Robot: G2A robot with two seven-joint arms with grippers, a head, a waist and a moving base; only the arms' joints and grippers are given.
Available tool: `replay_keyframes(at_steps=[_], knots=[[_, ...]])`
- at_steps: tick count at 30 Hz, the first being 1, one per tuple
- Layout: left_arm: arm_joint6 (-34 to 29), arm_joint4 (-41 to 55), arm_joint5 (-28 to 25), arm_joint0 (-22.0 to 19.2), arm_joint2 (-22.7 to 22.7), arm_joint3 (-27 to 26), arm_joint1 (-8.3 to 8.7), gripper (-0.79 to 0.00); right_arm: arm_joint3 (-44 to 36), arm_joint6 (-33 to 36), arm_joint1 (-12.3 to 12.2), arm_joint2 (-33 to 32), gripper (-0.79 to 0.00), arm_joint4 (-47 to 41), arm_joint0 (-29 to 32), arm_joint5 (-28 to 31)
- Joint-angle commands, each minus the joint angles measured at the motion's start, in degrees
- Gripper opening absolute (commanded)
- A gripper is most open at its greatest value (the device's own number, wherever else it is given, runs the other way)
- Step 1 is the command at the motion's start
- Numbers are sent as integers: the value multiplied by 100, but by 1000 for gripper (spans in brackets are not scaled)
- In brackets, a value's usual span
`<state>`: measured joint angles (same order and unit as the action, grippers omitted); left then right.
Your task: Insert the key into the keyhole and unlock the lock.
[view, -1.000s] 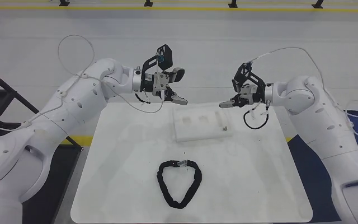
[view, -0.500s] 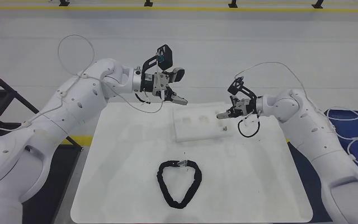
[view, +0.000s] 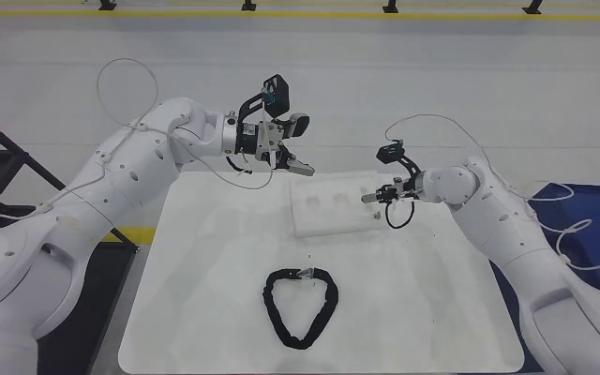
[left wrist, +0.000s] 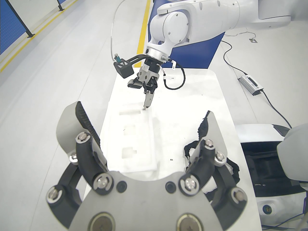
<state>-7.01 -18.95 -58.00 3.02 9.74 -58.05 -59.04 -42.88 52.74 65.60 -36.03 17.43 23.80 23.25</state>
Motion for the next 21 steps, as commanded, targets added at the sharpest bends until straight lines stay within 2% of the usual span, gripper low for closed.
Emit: replay_keyframes(at_steps=[1, 4, 7, 21], knots=[[0, 0, 0, 0, 0, 0, 0, 0, 99, 152, 57, 26, 0, -106, -26, -146], [0, 0, 0, 0, 0, 0, 0, 0, 229, 358, 143, 92, 0, -114, -116, -315], [0, 0, 0, 0, 0, 0, 0, 0, 366, 838, 241, 181, 0, -217, -183, -586], [0, 0, 0, 0, 0, 0, 0, 0, 366, 838, 241, 181, 0, -217, -183, -586]])
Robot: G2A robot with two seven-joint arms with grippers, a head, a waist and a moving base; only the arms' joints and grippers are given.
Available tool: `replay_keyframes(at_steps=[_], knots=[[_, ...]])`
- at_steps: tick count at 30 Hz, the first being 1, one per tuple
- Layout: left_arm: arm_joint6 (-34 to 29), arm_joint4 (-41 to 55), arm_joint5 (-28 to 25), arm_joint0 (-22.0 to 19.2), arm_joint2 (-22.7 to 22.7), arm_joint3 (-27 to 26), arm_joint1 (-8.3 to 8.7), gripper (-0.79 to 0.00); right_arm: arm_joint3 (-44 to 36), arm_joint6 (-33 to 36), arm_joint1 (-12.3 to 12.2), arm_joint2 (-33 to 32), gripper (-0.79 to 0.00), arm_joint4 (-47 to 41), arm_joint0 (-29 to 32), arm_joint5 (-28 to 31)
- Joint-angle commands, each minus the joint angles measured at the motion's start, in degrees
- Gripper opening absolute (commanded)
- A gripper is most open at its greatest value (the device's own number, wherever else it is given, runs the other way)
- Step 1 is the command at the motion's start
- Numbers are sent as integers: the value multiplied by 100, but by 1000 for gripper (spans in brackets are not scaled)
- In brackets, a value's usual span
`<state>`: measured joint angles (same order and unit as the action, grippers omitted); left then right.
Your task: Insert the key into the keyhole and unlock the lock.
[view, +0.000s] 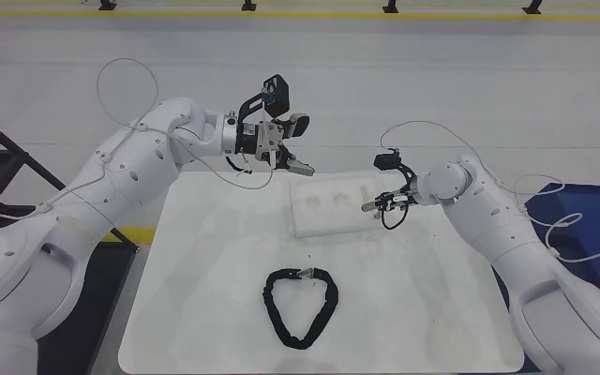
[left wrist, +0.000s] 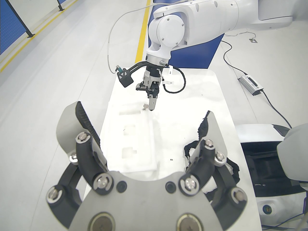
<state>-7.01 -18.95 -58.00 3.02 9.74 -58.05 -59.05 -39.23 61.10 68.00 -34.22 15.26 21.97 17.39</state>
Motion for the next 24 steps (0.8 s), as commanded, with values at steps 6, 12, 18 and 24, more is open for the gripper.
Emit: replay_keyframes(at_steps=[6, 12, 18, 24], knots=[[0, 0, 0, 0, 0, 0, 0, 0, -5, -29, 0, -3, 0, -12, 26, -5], [0, 0, 0, 0, 0, 0, 0, 0, -190, -219, 5, -48, 0, 9, 256, -286], [0, 0, 0, 0, 0, 0, 0, 0, -447, -207, 39, -14, 0, 177, 398, -747], [0, 0, 0, 0, 0, 0, 0, 0, -749, -272, 82, 31, 0, 386, 526, -1111]])
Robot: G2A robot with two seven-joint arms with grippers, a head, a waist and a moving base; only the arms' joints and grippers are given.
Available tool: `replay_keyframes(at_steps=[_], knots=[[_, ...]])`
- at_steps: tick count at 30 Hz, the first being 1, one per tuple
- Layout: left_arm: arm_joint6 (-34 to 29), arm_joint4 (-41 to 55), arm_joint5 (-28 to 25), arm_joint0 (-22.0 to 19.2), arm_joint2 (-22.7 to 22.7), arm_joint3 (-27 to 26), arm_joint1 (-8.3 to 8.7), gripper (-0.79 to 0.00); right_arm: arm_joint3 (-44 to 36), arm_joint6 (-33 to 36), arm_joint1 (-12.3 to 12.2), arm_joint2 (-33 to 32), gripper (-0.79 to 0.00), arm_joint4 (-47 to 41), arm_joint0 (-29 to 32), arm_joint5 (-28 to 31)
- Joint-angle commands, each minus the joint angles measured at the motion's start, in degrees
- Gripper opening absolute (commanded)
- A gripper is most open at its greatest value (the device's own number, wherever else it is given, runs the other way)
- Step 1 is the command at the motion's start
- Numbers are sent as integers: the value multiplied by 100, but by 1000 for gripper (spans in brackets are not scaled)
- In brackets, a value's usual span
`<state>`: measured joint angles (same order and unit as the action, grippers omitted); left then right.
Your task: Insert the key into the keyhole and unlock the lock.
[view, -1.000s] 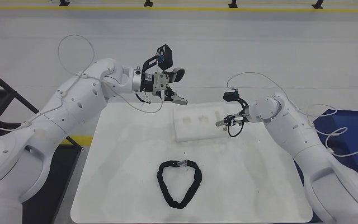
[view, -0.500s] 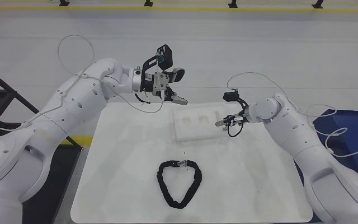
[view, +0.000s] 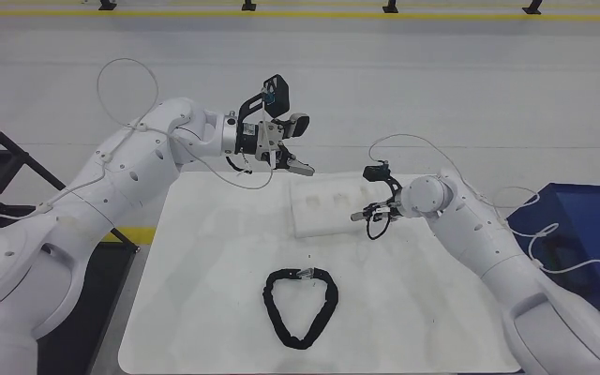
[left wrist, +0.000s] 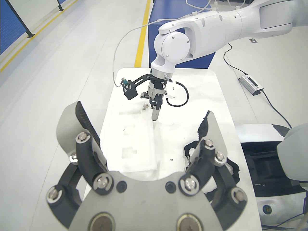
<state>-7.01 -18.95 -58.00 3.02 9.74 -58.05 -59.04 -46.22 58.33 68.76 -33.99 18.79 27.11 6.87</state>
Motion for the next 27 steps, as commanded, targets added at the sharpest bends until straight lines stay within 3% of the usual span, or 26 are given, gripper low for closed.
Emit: replay_keyframes(at_steps=[1, 5, 8, 11, 27], knots=[[0, 0, 0, 0, 0, 0, 0, 0, -89, 8, 12, 11, 0, 67, 26, -111], [0, 0, 0, 0, 0, 0, 0, 0, -195, 20, 26, -2, 0, 188, 57, -327], [0, 0, 0, 0, 0, 0, 0, 0, -213, 38, 29, -44, -277, 221, 84, -465], [0, 0, 0, 0, 0, 0, 0, 0, -213, 71, 31, -71, -397, 299, 100, -619], [0, 0, 0, 0, 0, 0, 0, 0, 90, -34, 122, -171, -526, 635, 64, -933]])
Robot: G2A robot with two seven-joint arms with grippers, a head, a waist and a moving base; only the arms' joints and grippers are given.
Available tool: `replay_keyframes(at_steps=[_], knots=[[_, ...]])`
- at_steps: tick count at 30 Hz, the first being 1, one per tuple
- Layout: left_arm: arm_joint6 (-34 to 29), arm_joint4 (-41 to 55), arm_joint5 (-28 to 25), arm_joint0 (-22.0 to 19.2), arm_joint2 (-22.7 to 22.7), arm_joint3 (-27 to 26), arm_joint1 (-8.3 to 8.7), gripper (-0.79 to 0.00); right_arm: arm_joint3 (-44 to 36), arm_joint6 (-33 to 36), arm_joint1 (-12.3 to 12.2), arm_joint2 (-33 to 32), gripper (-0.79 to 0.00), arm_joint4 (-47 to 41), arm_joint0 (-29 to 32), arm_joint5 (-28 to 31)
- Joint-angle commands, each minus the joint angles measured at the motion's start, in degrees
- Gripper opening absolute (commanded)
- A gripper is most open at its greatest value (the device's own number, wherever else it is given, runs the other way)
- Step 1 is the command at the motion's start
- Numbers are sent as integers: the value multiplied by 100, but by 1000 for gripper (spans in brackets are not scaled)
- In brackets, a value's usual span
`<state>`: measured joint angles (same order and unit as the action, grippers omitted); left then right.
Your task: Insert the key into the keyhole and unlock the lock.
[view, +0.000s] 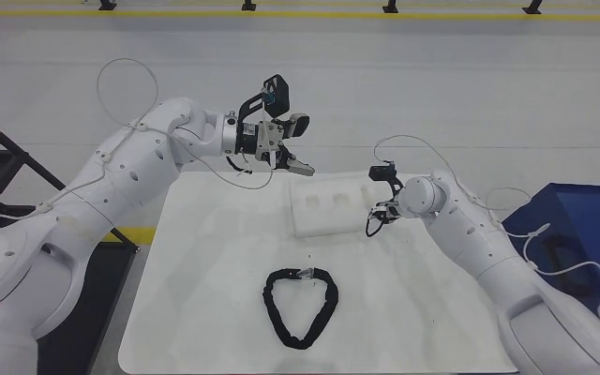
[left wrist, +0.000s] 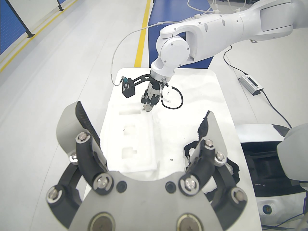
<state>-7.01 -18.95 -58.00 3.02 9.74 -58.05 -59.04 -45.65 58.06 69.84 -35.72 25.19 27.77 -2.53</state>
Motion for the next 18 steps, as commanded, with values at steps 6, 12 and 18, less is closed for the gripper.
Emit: replay_keyframes(at_steps=[6, 12, 18], knots=[[0, 0, 0, 0, 0, 0, 0, 0, 295, -124, 138, 61, -576, 28, -40, 19], [0, 0, 0, 0, 0, 0, 0, 0, 610, -225, 308, 164, -637, 63, -114, 14], [0, 0, 0, 0, 0, 0, 0, 0, 940, -316, 481, 267, -671, 165, -203, -119]])
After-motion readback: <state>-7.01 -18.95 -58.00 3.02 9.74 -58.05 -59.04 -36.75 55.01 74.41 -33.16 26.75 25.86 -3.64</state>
